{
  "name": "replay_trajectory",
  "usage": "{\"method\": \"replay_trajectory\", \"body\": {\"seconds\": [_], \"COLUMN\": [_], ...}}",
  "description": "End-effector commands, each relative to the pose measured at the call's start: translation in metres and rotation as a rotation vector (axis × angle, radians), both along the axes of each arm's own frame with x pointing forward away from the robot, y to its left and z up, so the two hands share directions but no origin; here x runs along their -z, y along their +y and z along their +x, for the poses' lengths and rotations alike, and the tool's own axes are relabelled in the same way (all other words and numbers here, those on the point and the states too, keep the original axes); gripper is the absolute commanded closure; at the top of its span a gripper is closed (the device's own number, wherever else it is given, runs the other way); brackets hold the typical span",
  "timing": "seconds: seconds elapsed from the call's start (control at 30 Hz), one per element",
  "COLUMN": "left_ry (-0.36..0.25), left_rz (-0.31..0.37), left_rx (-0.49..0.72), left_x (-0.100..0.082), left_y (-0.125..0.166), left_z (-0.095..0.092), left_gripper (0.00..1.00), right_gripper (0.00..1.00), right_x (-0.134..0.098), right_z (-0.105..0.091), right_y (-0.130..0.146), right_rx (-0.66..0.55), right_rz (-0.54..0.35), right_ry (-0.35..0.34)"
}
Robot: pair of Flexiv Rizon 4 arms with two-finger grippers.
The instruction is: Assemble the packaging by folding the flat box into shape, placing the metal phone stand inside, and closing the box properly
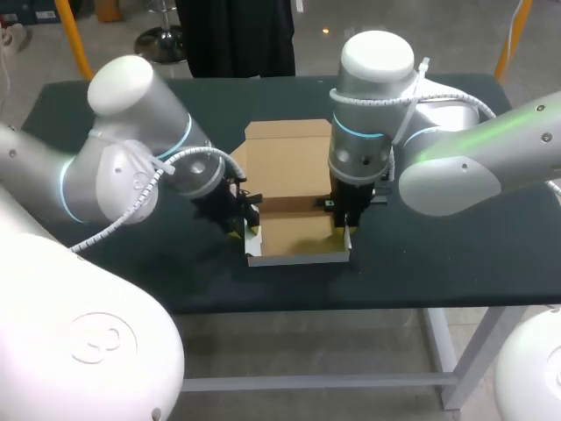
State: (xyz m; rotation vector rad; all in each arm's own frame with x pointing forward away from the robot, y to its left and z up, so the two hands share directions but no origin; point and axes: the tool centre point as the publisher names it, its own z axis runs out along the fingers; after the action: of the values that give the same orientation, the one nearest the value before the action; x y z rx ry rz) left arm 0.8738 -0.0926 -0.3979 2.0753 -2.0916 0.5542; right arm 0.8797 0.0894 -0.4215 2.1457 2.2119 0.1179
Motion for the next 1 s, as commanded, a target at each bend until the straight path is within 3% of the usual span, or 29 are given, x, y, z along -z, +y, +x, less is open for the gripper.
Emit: {"method": "replay_trajectory", "body": {"seconds": [0.03, 0.47, 0.7, 0.77, 0.87, 1.0], "left_ry": [0.012, 0.018, 0.021, 0.023, 0.023, 0.025], "left_rz": [0.331, 0.439, 0.493, 0.503, 0.517, 0.538], "left_rx": [-0.049, -0.05, -0.045, -0.044, -0.045, -0.044], "left_x": [0.001, 0.006, 0.01, 0.011, 0.012, 0.013], "left_y": [-0.003, 0.0, 0.0, 0.0, 0.001, 0.001], "left_z": [0.002, 0.0, -0.002, -0.002, -0.002, -0.002], "left_gripper": [0.64, 0.77, 0.79, 0.83, 1.0, 1.0], "right_gripper": [1.0, 1.0, 1.0, 1.0, 1.0, 1.0], "right_x": [-0.001, -0.001, -0.001, -0.001, -0.001, -0.001], "right_z": [0.001, 0.001, 0.001, 0.001, 0.001, 0.001], "right_y": [0.0, 0.0, 0.0, 0.0, 0.0, 0.0], "right_rx": [0.0, 0.0, 0.0, 0.0, 0.0, 0.0], "right_rz": [-0.004, -0.004, -0.004, -0.004, -0.004, -0.004], "right_ry": [0.006, 0.006, 0.006, 0.006, 0.006, 0.006]}}
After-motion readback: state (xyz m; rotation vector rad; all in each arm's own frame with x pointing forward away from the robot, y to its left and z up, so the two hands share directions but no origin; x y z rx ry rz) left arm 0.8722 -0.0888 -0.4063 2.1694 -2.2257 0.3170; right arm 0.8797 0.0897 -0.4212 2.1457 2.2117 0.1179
